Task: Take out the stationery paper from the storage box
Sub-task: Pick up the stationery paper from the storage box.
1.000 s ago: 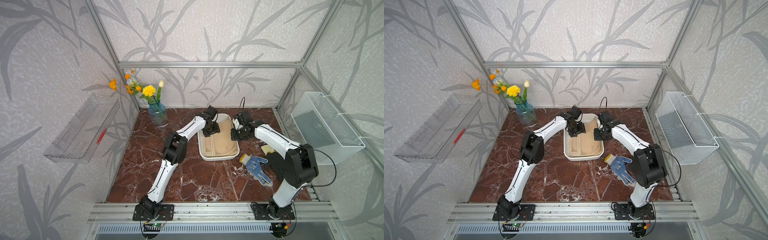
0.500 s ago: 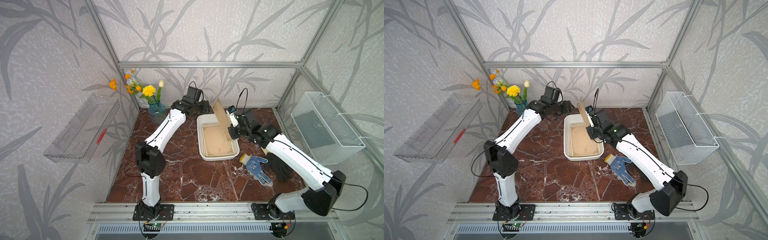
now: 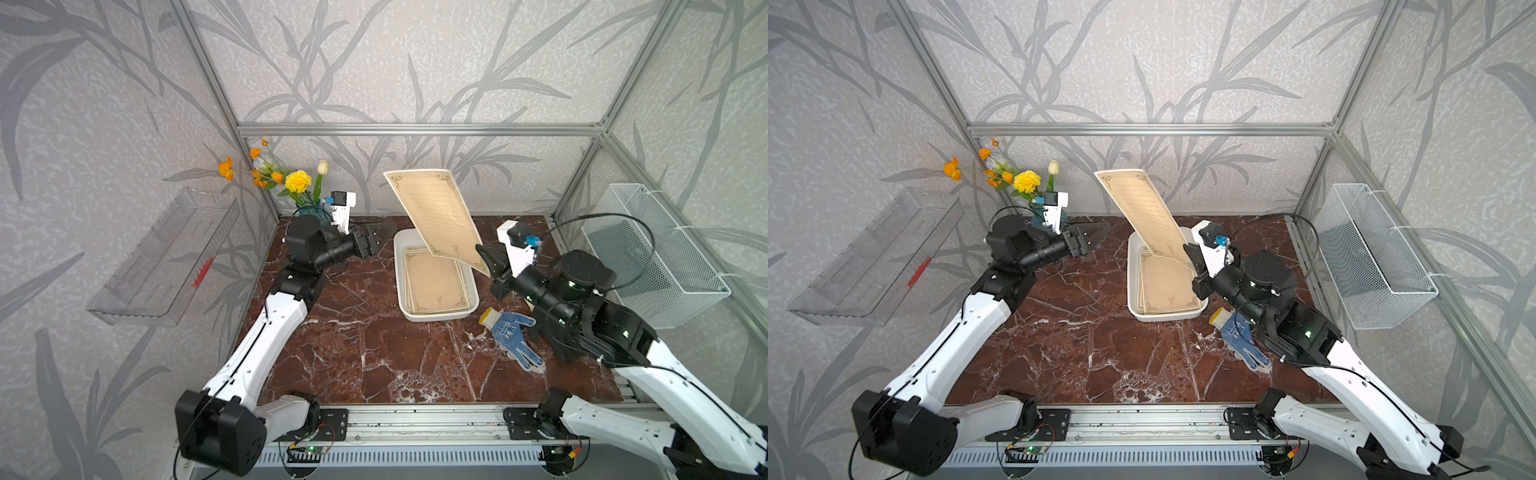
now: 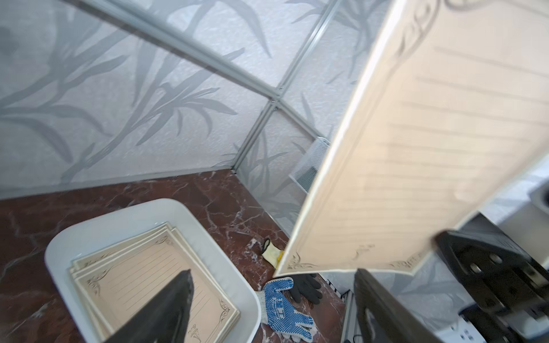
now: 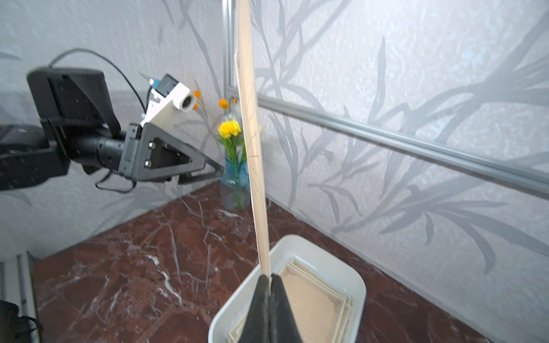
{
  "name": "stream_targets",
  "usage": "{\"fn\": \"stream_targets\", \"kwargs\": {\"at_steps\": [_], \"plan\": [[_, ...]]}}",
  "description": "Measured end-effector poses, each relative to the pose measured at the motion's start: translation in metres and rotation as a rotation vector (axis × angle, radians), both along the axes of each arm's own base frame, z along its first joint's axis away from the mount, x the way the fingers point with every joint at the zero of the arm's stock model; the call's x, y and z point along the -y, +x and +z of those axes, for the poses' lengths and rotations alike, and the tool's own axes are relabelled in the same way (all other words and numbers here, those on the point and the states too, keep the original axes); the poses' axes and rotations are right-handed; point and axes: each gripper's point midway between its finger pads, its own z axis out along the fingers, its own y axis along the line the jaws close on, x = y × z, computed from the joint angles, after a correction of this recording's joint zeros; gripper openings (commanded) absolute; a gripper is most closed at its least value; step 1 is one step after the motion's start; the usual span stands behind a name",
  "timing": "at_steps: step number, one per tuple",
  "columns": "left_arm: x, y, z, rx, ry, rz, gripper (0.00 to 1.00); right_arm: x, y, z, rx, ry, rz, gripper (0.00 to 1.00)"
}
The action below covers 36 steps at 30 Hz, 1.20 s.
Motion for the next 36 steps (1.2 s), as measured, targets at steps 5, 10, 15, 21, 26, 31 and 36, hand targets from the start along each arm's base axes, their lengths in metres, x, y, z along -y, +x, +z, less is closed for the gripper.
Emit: {"fn": "stream_targets", "kwargs": {"at_steps": [5,10,15,21,26,31,36], "plan": [[0.001,-0.061,0.034,0.225,0.001,-0.119,0.88,-0.001,-0.024,0.014,0.03,0.107,0.107,0.0],[0.01,-0.079,0.038,0.28,0.018,-0.208,0.86,-0.005,-0.05,0.03,0.036,0.187,0.239,0.0],[0.017,-0.079,0.031,0.259,0.033,-0.25,0.83,-0.004,-0.072,0.041,0.039,0.233,0.336,0.0],[0.022,-0.096,0.049,0.317,0.032,-0.307,0.73,-0.004,-0.085,0.045,0.028,0.254,0.397,0.0],[0.034,-0.122,0.06,0.353,0.033,-0.406,0.55,-0.008,-0.088,0.044,0.001,0.267,0.429,0.0],[0.038,-0.138,0.061,0.368,0.038,-0.452,0.09,-0.015,-0.087,0.039,-0.031,0.278,0.458,0.0],[0.033,-0.144,0.064,0.385,0.044,-0.426,0.0,-0.021,-0.083,0.035,-0.055,0.277,0.465,0.0]]}}
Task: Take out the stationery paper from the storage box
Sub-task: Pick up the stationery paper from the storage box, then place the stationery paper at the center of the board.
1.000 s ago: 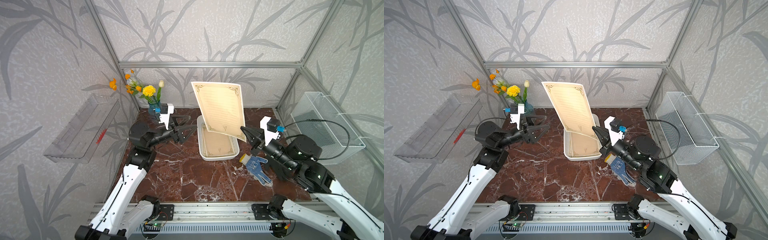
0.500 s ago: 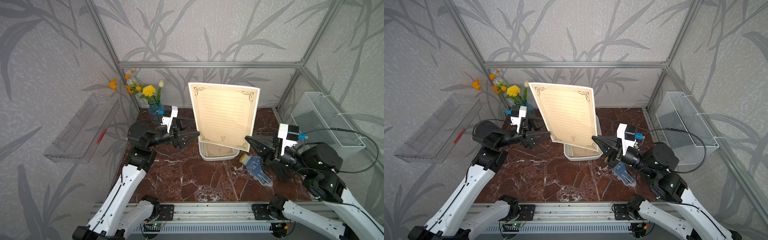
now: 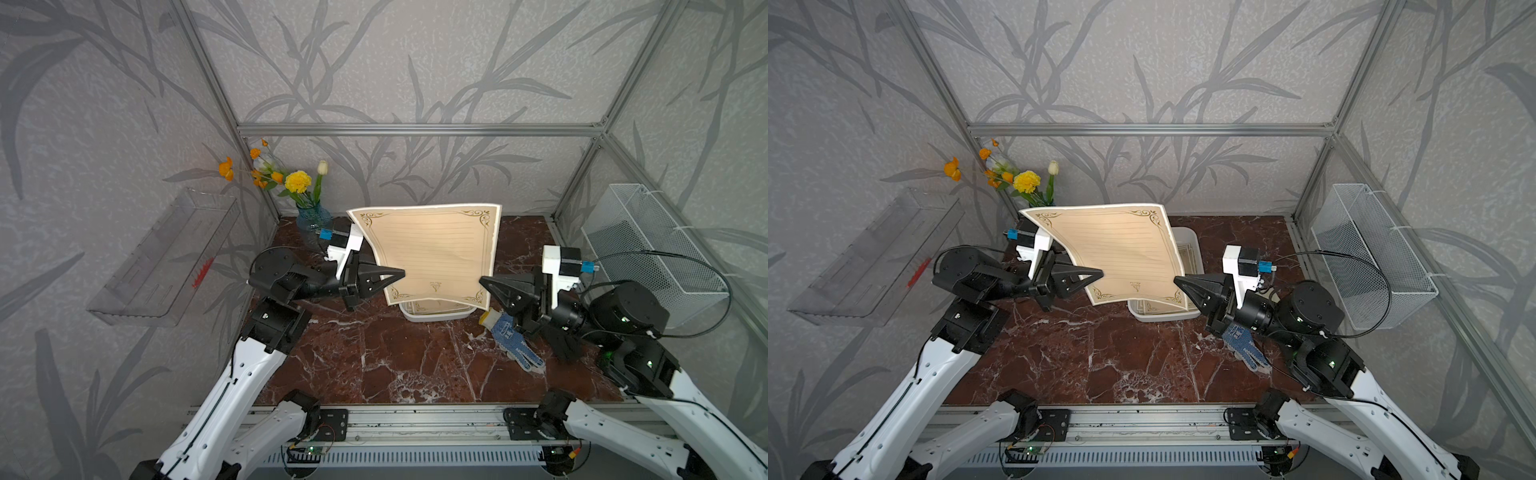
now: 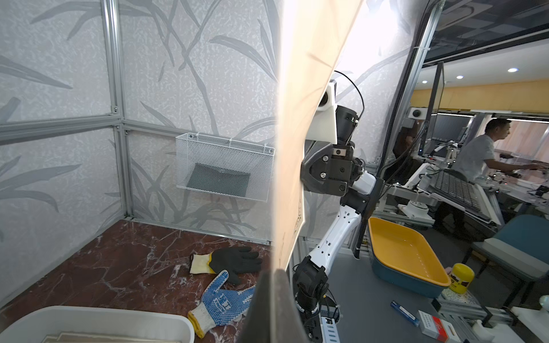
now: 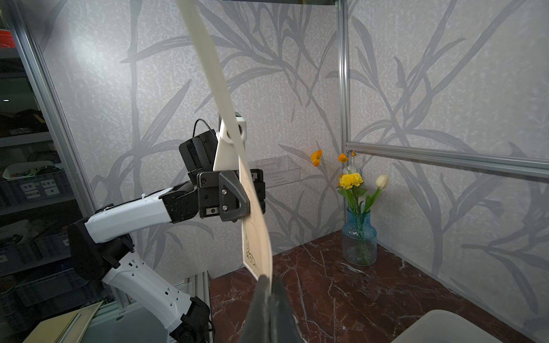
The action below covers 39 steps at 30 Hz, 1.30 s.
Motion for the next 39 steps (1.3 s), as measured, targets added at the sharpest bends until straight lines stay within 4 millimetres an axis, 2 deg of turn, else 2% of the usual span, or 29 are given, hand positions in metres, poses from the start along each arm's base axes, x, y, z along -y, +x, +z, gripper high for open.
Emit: {"fn": "stream_targets", "kwargs": {"at_steps": [2,3,5,6,9,14,19,22,25,31,39], "plan": [[-0.001,-0.002,0.0,0.0,0.0,0.007,0.0,-0.001,0.001,0.0,-0.007,0.003,0.001,0.0],[-0.002,-0.002,0.0,-0.004,0.003,0.013,0.0,-0.001,0.001,0.0,-0.012,0.004,0.001,0.09],[-0.003,0.0,-0.003,-0.018,0.016,0.035,0.0,-0.002,0.003,-0.001,-0.029,0.007,0.0,0.49],[-0.004,0.003,-0.004,-0.03,0.028,0.051,0.0,-0.002,0.004,-0.002,-0.035,0.006,-0.006,0.63],[-0.011,0.017,-0.007,-0.078,0.066,0.113,0.0,-0.006,0.015,-0.01,-0.077,-0.008,-0.035,0.72],[-0.031,0.056,-0.028,-0.223,0.124,0.212,0.0,-0.027,0.046,-0.034,-0.194,-0.072,-0.079,0.76],[-0.052,0.094,-0.077,-0.432,0.194,0.262,0.0,-0.052,0.087,-0.062,-0.286,-0.173,-0.159,0.77],[-0.065,0.107,-0.107,-0.535,0.238,0.293,0.0,-0.051,0.107,-0.077,-0.319,-0.233,-0.249,0.76],[-0.076,0.113,-0.132,-0.601,0.297,0.328,0.0,-0.043,0.121,-0.077,-0.337,-0.26,-0.321,0.75],[-0.096,0.127,-0.168,-0.685,0.41,0.385,0.0,-0.033,0.137,-0.07,-0.363,-0.284,-0.404,0.72],[-0.139,0.161,-0.228,-0.912,0.463,0.453,0.0,-0.045,0.14,-0.095,-0.426,-0.362,-0.368,0.7]]}}
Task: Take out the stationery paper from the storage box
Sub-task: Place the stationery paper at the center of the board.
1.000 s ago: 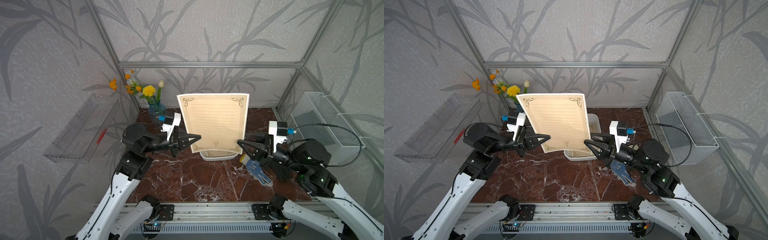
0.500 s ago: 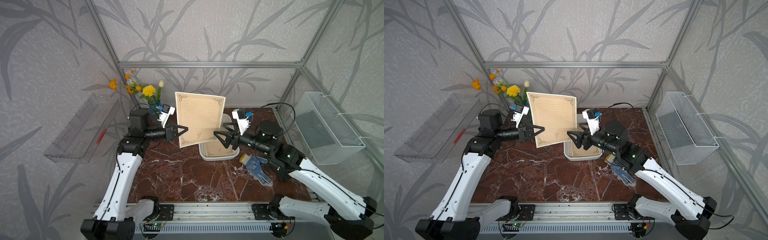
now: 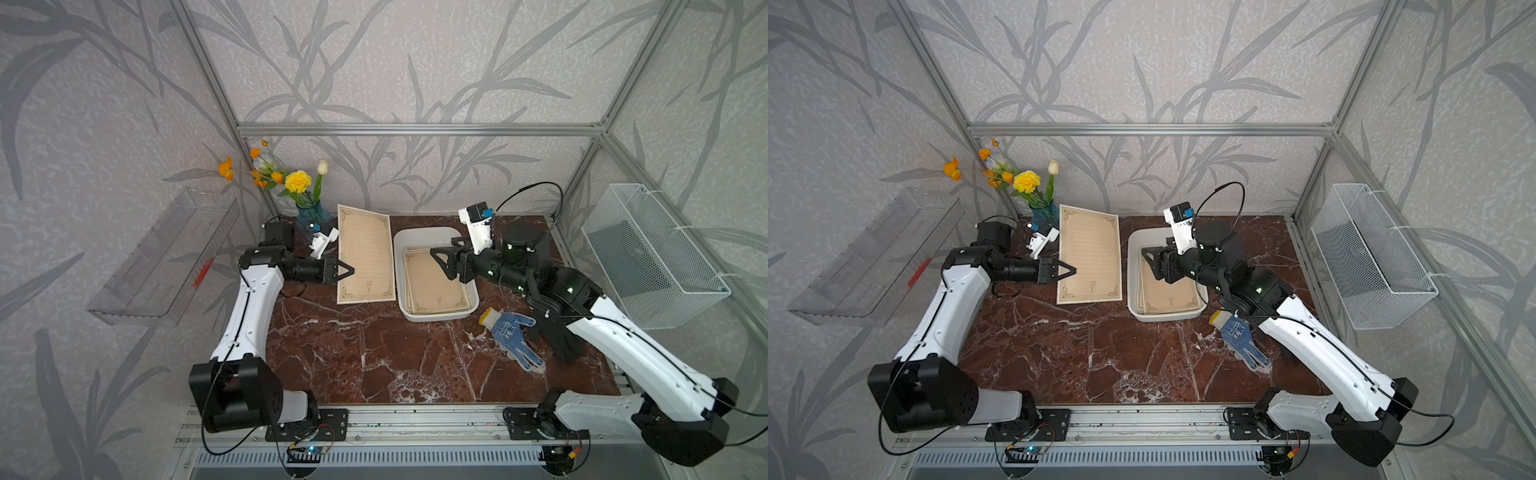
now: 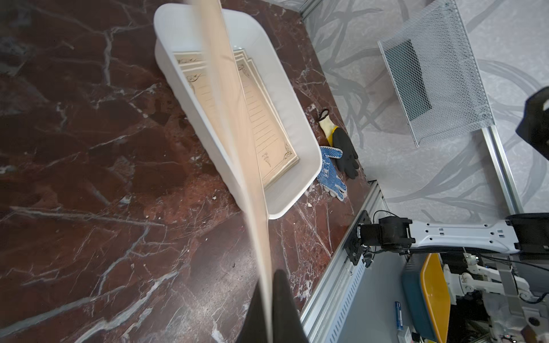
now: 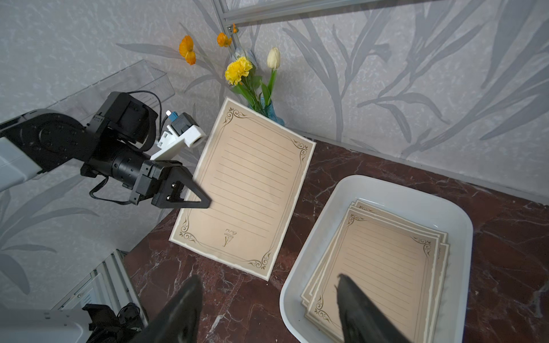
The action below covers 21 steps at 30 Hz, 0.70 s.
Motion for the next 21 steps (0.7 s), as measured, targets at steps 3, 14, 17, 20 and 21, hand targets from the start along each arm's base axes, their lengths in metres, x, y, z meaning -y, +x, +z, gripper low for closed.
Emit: {"fn": "stream_targets", "kwargs": {"at_steps": [3,14,17,20,21], "plan": [[-0.013,0.013,-0.019,-0.081,0.0,0.022,0.0,-0.004,0.0,-0.005,-0.017,-0.009,0.014,0.69],[-0.036,0.035,-0.095,-0.376,0.076,0.001,0.0,-0.008,0.0,-0.009,-0.03,-0.034,0.037,0.69],[-0.044,0.036,-0.123,-0.472,0.117,-0.007,0.0,-0.007,0.0,-0.013,-0.04,-0.045,0.037,0.69],[-0.051,0.035,-0.142,-0.539,0.152,-0.013,0.0,-0.008,0.0,-0.015,-0.046,-0.052,0.038,0.68],[-0.053,0.034,-0.146,-0.558,0.165,-0.015,0.0,-0.008,0.0,-0.016,-0.048,-0.054,0.038,0.68]]}}
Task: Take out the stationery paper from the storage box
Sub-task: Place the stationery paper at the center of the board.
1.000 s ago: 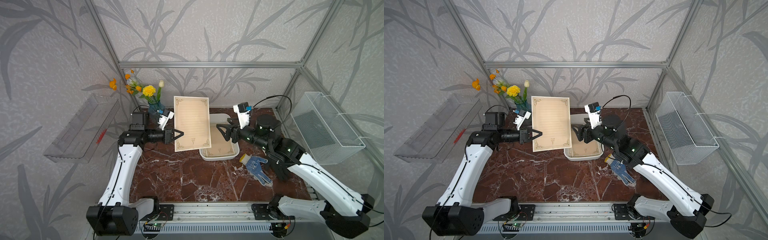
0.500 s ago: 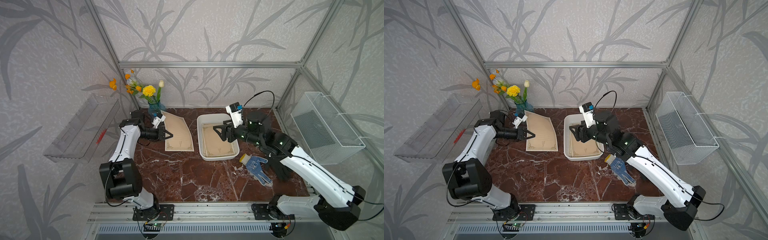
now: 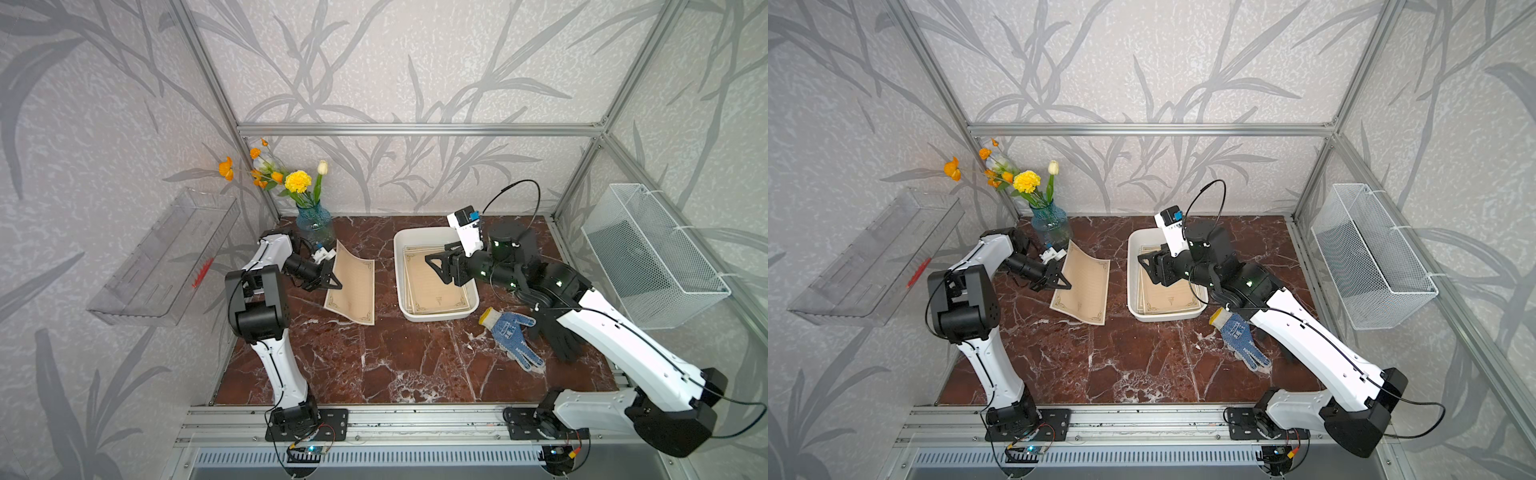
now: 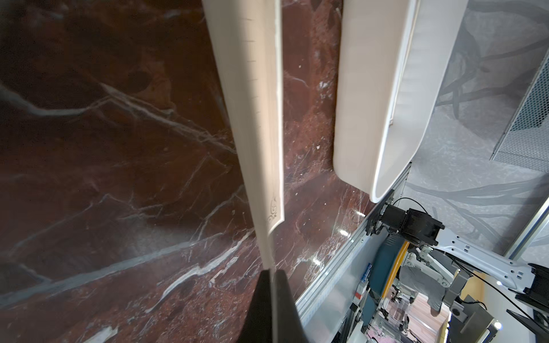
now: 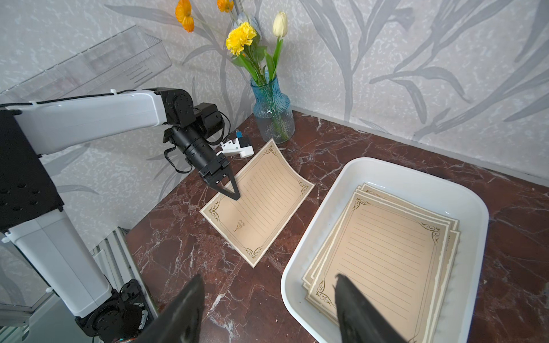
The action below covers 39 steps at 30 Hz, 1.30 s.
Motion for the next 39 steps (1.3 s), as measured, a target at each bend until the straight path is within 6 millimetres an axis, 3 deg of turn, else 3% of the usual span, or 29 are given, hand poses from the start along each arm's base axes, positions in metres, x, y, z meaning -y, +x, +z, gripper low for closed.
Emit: {"fn": "stream_targets", "kwargs": {"at_steps": [21,28,39], "plan": [[-0.034,-0.007,-0.044,-0.147,0.23,0.008,0.09,-0.007,0.005,-0.016,-0.034,-0.037,0.009,0.67],[-0.041,-0.005,-0.048,-0.153,0.275,0.027,0.36,-0.008,0.006,-0.015,-0.039,-0.032,0.007,0.66],[-0.055,-0.006,-0.052,-0.161,0.341,0.055,0.4,-0.008,0.006,-0.004,-0.023,-0.018,-0.001,0.65]]}}
